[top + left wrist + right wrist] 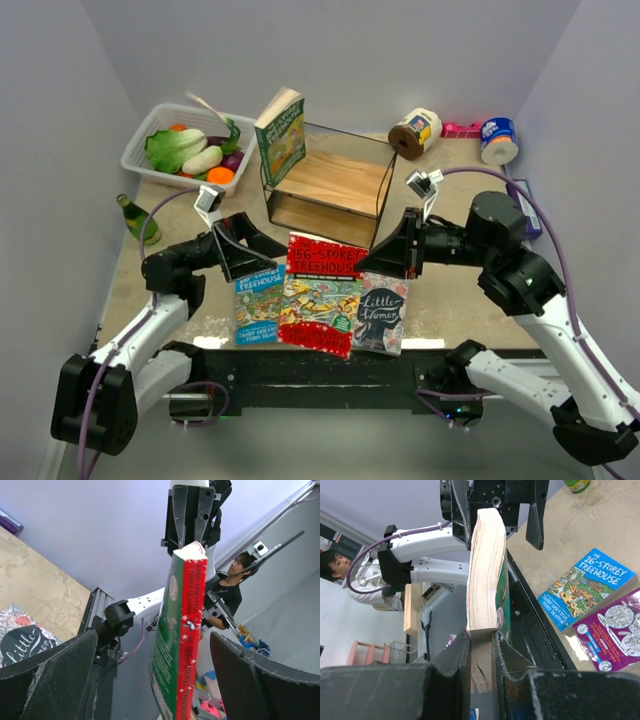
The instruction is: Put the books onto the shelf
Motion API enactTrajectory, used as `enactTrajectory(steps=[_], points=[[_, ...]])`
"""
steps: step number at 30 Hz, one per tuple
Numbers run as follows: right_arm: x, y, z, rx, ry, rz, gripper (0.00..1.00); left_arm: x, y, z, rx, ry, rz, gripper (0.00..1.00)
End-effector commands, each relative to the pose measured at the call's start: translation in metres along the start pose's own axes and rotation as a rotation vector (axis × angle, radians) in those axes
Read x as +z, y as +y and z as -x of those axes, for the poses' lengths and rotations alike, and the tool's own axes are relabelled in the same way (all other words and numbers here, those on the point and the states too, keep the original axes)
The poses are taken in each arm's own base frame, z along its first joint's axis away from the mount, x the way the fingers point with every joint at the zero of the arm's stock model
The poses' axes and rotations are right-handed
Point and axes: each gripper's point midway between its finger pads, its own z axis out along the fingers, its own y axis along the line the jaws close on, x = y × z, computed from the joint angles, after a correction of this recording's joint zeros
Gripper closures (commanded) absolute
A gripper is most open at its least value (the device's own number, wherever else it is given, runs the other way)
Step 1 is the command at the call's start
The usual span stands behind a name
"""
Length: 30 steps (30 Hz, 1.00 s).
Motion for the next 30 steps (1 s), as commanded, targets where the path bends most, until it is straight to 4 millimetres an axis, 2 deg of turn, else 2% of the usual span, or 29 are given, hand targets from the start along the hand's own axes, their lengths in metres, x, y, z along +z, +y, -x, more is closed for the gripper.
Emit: enactTrajectory(steps=[1,8,13,15,18,19,21,22,23,24,26,27,30], points=[[0.000,0.021,0.015,-0.044,-0.029,0.078,1.00,-0.002,-0.041,-0.005,0.277,0.035,-0.147,0.00],[0.018,0.006,0.019,-0.019,-0.004,0.084,1.00,-0.003,-0.034,-0.016,0.251,0.053,-0.165,0.00],[0.032,-0.007,0.017,0.006,0.037,0.091,1.00,0.011,-0.039,-0.026,0.240,0.103,-0.235,0.00],[0.035,-0.008,0.019,-0.002,0.038,0.092,1.00,0.016,-0.035,-0.029,0.233,0.118,-0.240,0.00],[0.038,-0.011,0.020,-0.010,0.047,0.091,1.00,0.018,-0.034,-0.029,0.242,0.128,-0.249,0.21],[0.039,-0.012,0.020,-0.011,0.052,0.087,1.00,0.019,-0.036,-0.028,0.251,0.135,-0.253,0.35],[0.039,-0.015,0.018,-0.013,0.062,0.080,1.00,0.020,-0.037,-0.027,0.260,0.145,-0.256,0.46],[0.038,-0.016,0.017,-0.015,0.065,0.072,1.00,0.020,-0.039,-0.026,0.277,0.159,-0.263,0.64],[0.037,-0.015,0.017,-0.028,0.060,0.067,1.00,0.021,-0.039,-0.025,0.279,0.164,-0.260,0.74],[0.037,-0.018,0.020,-0.037,0.050,0.044,1.00,0.023,-0.043,-0.022,0.297,0.170,-0.267,0.92],[0.033,-0.019,0.020,-0.051,0.051,0.015,0.80,0.024,-0.046,-0.020,0.313,0.182,-0.266,1.00],[0.031,-0.018,0.022,-0.059,0.043,0.003,0.62,0.026,-0.050,-0.017,0.330,0.183,-0.269,1.00],[0.022,-0.021,0.030,-0.093,-0.002,-0.073,0.43,0.031,-0.053,-0.007,0.368,0.178,-0.243,1.00]])
